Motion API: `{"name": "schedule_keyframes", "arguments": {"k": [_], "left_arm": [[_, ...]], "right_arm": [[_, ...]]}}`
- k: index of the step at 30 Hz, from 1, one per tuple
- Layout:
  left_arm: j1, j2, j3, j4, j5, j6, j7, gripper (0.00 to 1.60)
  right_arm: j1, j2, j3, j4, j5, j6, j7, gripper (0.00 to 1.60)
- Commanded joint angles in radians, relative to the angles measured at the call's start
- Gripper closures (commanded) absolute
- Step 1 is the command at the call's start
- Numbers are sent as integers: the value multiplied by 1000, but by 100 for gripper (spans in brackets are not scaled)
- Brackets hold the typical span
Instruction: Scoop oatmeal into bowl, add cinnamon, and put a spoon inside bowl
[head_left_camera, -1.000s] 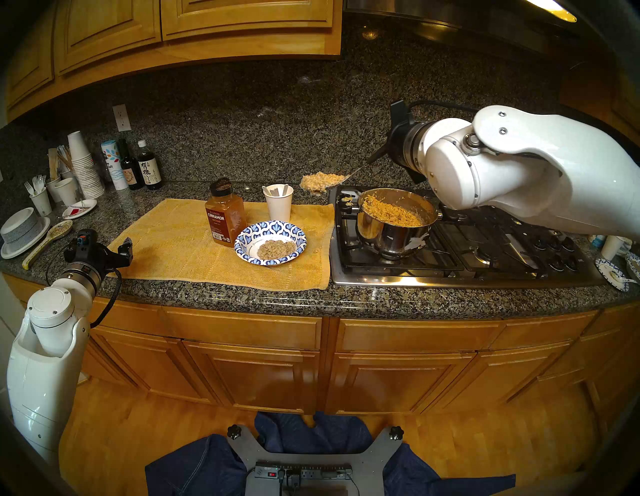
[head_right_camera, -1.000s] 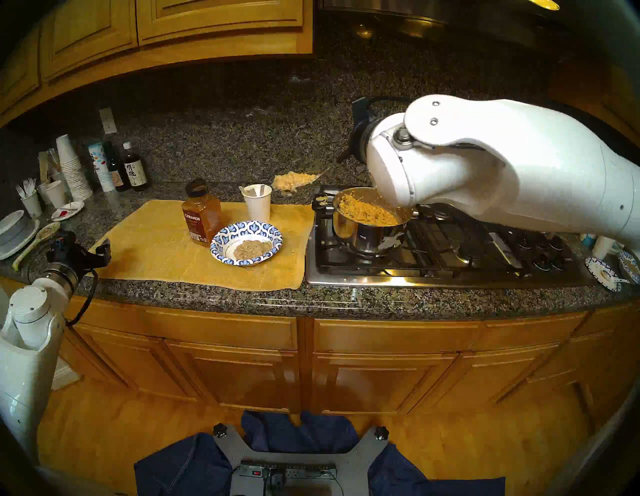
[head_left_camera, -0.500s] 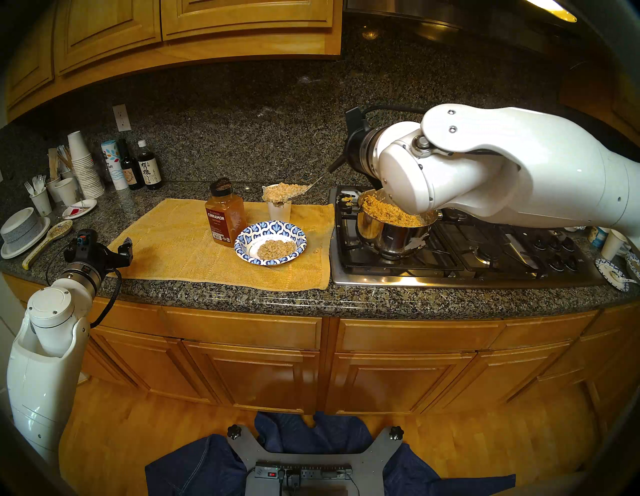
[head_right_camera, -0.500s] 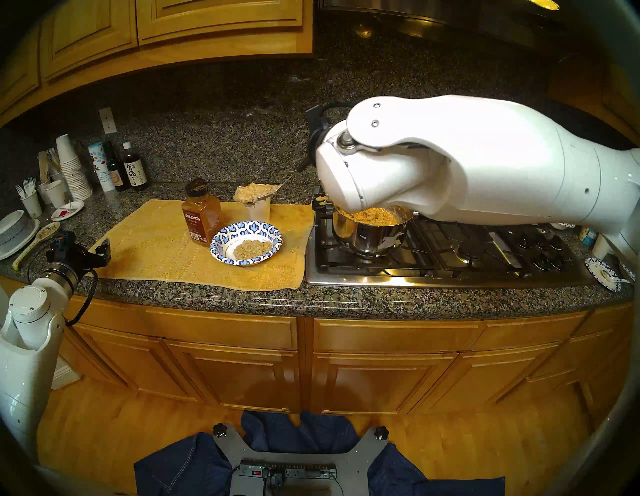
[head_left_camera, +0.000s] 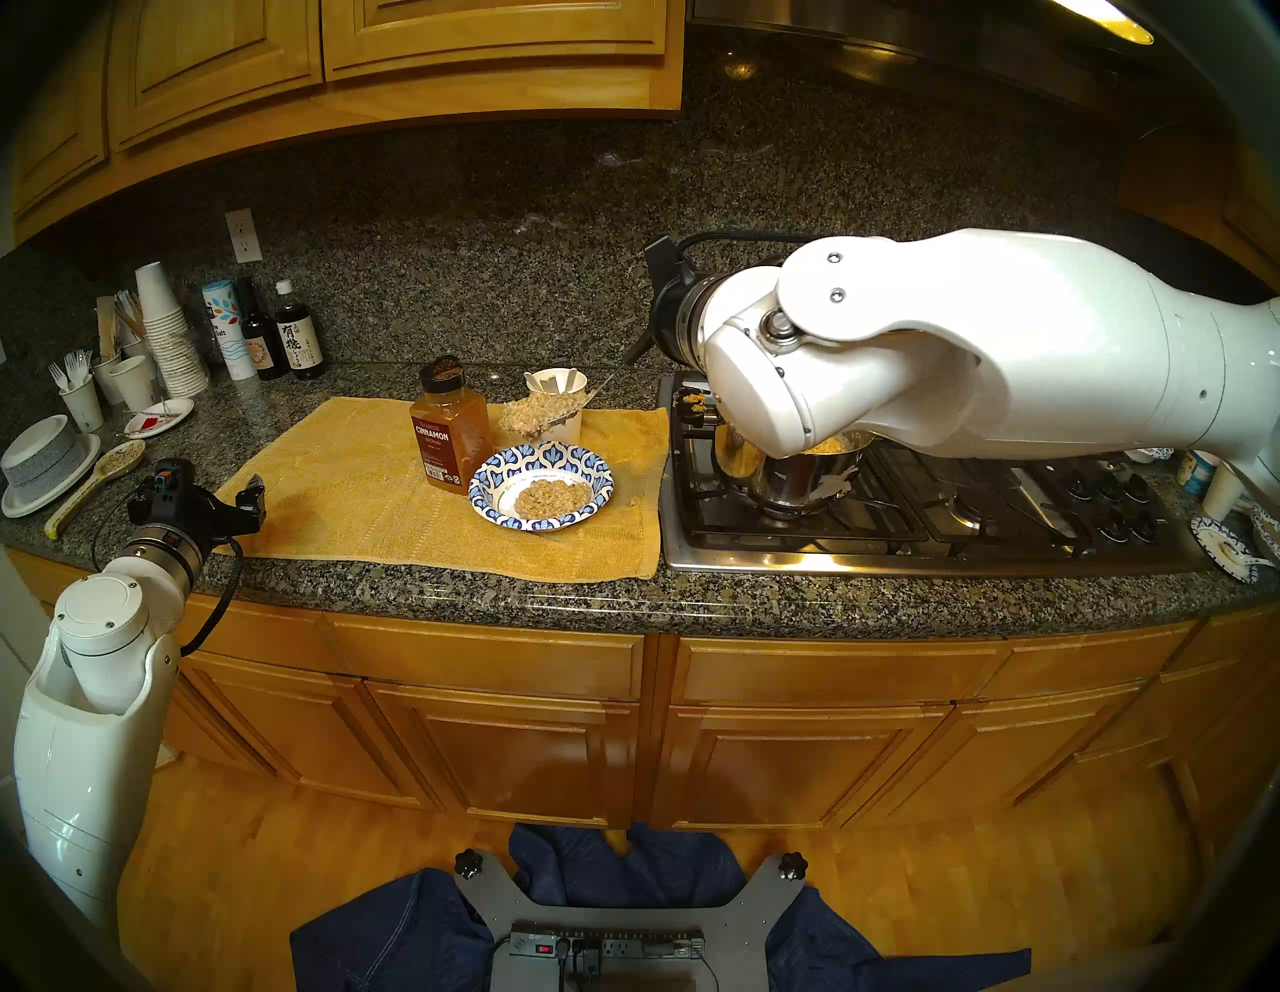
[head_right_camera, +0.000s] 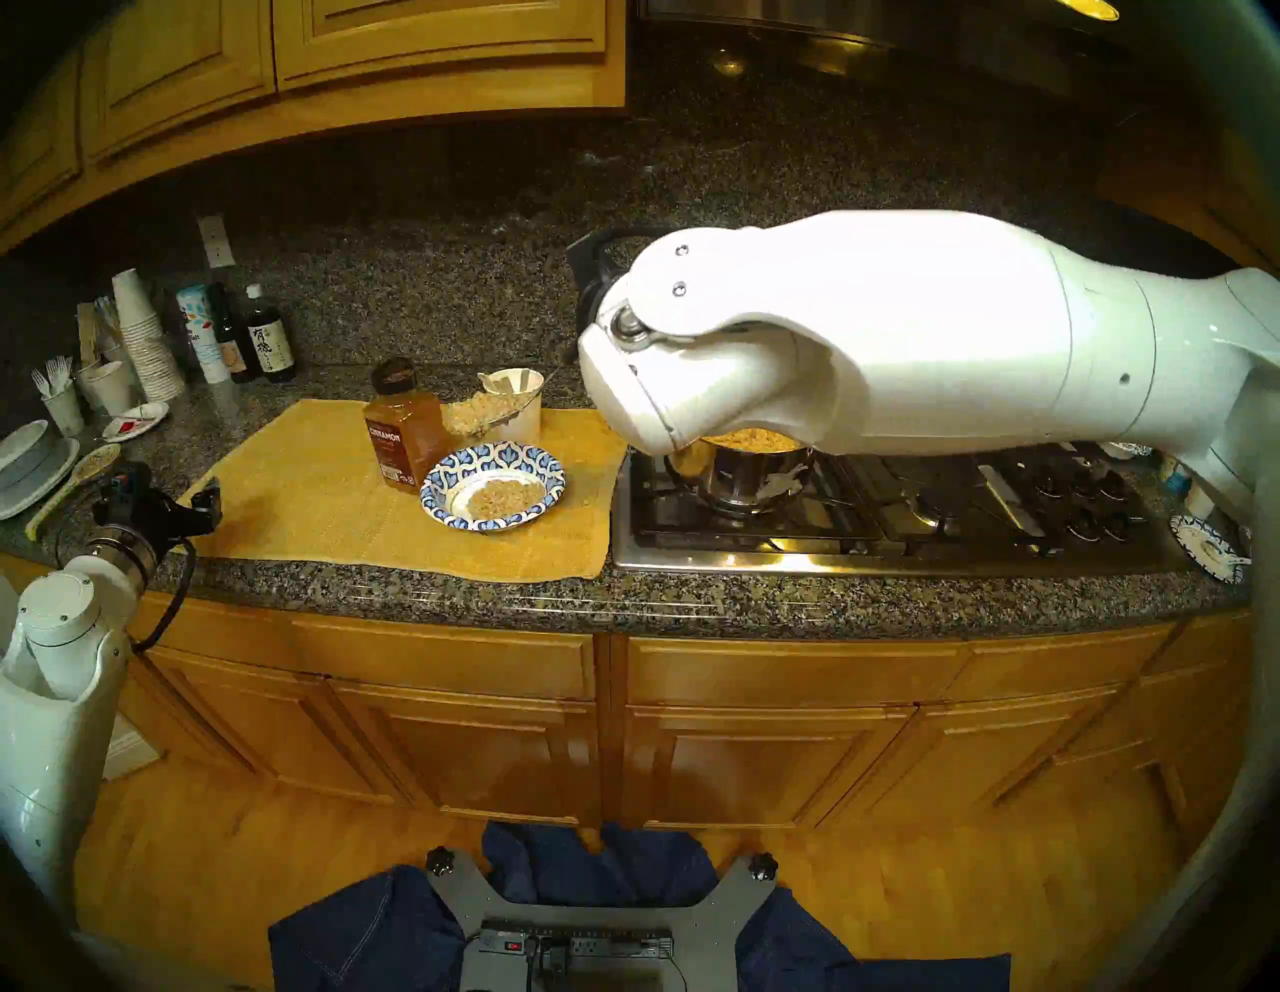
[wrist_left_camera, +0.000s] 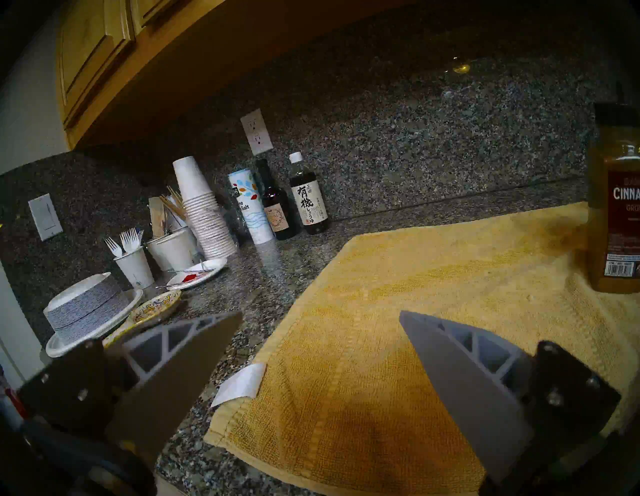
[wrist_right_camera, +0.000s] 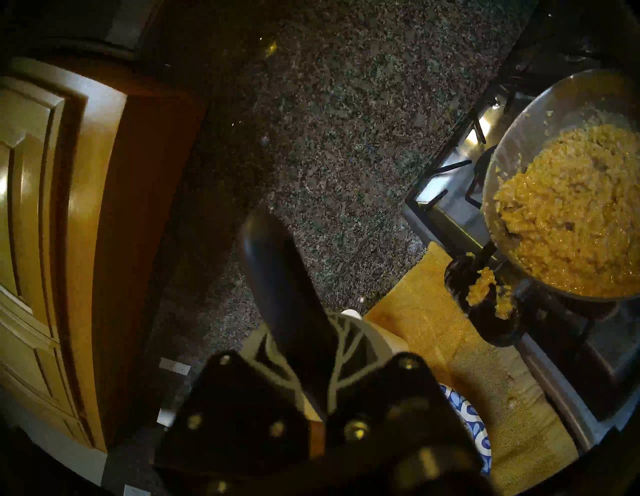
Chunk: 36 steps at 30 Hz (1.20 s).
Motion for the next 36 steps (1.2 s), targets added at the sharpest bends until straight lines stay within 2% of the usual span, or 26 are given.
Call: {"name": "schedule_keyframes", "arguments": {"k": [1,5,23,36], "left_arm": [[-18,12,-18,-23,2,-12,1,0],[-18,12,-18,-23,2,-12,1,0],[-18,12,-18,-22,2,-11,1,0],[-18,12,-18,-23,2,-12,1,0]], "right_arm": [[70,-32,-2,17,-70,0,-13,160],[84,-49,-23,26,-90,0,-24,160],[204,-195,-208,74,-261,0,-117,160],[280,-301,-313,102,-321,0,-156,160]]}}
